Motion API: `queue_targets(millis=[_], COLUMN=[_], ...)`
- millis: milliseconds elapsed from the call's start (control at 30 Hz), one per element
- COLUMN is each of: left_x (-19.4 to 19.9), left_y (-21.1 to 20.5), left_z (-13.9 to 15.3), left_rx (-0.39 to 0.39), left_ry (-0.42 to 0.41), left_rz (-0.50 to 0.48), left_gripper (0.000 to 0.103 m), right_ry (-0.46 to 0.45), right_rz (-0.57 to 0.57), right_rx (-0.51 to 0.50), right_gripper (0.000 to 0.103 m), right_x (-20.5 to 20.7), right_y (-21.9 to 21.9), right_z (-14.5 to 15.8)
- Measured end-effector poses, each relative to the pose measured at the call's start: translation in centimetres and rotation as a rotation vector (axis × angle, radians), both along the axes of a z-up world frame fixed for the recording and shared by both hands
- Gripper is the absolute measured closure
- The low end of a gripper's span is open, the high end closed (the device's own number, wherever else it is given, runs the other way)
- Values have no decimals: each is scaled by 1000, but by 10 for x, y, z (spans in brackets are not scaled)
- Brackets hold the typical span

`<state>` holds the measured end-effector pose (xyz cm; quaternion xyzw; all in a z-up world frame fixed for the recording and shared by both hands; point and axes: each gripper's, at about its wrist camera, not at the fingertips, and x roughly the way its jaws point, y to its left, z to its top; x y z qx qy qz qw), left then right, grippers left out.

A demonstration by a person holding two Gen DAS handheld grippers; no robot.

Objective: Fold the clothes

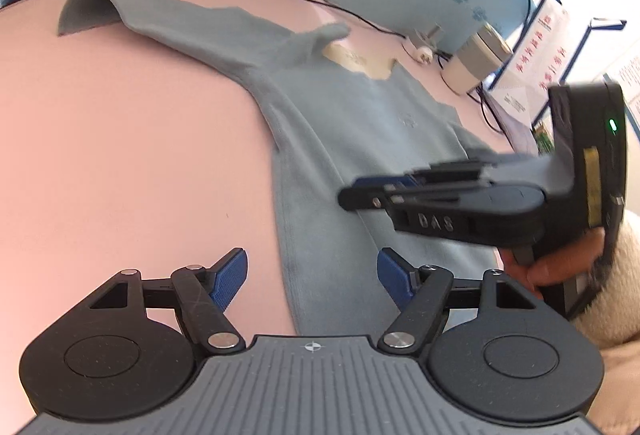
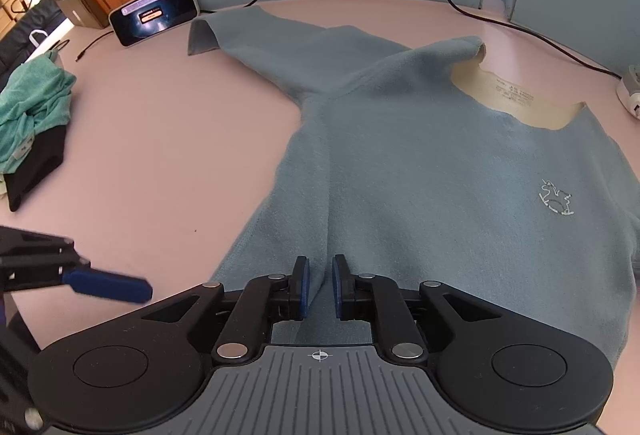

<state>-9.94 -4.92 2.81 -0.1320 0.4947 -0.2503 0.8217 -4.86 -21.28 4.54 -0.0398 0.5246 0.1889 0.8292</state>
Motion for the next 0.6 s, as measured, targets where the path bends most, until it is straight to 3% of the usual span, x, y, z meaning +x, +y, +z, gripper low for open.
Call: queue_targets(millis=[167, 233, 333, 600], left_x=[27, 35, 43, 56], left_y=[0, -5, -12, -26], left_z=[-1, -4, -11, -19], left_rx=[14, 27, 48, 45], left_ry=[-28, -26, -16, 9], left_rz=[48, 40, 38, 27], left_gripper=[38, 51, 60, 60], right_ry=[-15, -19, -28, -76], right_rz=[-85, -140, -254, -593], right_rx=[6, 4, -9, -33], right_gripper=[88, 88, 88, 88], right_x=[-6, -8, -11, -16], right_y=[-22, -38, -72, -177], right_z=[9, 12, 19, 35])
